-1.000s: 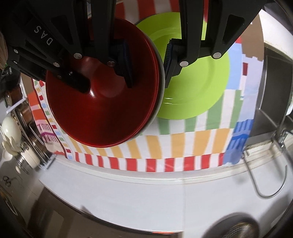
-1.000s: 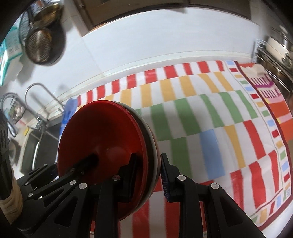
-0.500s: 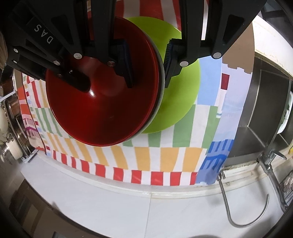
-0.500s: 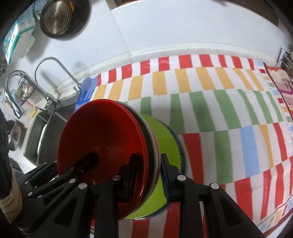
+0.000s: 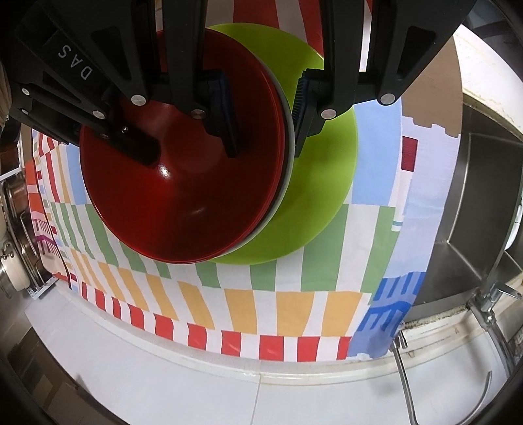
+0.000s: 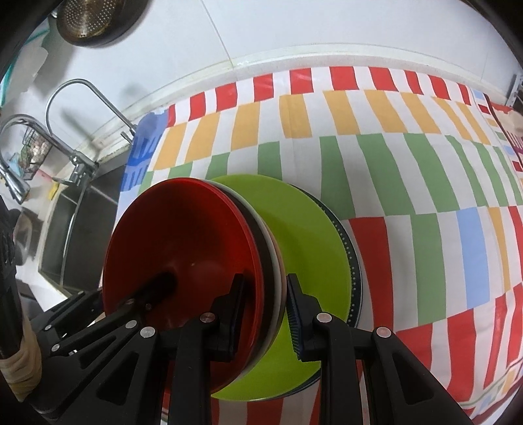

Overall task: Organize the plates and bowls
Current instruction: 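Lift the nested bowls with the left tool and carry them over the green plate, then lower the nested bowls onto the green plate and open the left tool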

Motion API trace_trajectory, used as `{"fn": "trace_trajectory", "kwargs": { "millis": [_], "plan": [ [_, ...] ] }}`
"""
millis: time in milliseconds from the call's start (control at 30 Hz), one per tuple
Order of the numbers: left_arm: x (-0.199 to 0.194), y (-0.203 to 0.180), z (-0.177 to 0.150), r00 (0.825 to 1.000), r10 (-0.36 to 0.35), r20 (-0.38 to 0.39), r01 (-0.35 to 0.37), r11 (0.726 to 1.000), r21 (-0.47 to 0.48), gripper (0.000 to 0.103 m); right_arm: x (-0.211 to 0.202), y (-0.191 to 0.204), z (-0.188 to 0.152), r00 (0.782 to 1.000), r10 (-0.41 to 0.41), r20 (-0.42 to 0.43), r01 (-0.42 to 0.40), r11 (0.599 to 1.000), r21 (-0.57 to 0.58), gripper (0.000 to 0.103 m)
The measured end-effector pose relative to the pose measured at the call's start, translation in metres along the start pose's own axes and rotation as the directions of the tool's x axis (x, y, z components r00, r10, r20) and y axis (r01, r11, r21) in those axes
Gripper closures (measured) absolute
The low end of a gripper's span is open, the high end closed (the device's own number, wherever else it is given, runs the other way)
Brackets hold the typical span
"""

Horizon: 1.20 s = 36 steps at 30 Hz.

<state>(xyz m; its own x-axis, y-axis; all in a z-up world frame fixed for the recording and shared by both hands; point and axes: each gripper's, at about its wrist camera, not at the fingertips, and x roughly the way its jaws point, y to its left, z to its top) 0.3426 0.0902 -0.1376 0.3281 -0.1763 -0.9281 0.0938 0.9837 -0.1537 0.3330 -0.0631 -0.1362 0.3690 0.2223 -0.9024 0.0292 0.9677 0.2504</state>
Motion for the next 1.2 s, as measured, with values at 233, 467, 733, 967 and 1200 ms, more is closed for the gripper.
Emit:
{"fn": "trace_trajectory", "kwargs": {
  "millis": [233, 467, 733, 967, 1200],
  "plan": [
    [0.007, 0.000, 0.002, 1.000, -0.006, -0.016, 0.006, 1.000, 0.002, 0.073, 0.008, -0.001, 0.002, 1.000, -0.012, -0.021, 0.012, 1.000, 0.012, 0.077],
    [0.007, 0.000, 0.003, 1.000, -0.019, -0.012, 0.019, 1.000, 0.021, 0.073, 0.011, 0.001, 0.002, 0.999, -0.016, -0.029, 0.016, 1.000, 0.016, 0.077],
    [-0.014, 0.004, -0.002, 0.997, 0.011, 0.076, -0.014, 0.999, 0.051, 0.058, 0.003, -0.002, -0.001, 1.000, -0.004, 0.025, 0.004, 1.000, 0.003, 0.076],
    [-0.060, 0.000, -0.021, 0.961, 0.049, 0.273, -0.074, 0.994, 0.081, 0.033, -0.043, 0.008, -0.010, 0.977, -0.067, 0.201, 0.074, 0.997, -0.027, 0.053],
    [-0.109, -0.014, -0.061, 0.873, 0.088, 0.481, -0.160, 0.981, 0.112, 0.013, -0.098, 0.013, -0.046, 0.907, -0.140, 0.397, 0.180, 0.981, -0.066, 0.031]
  ]
}}
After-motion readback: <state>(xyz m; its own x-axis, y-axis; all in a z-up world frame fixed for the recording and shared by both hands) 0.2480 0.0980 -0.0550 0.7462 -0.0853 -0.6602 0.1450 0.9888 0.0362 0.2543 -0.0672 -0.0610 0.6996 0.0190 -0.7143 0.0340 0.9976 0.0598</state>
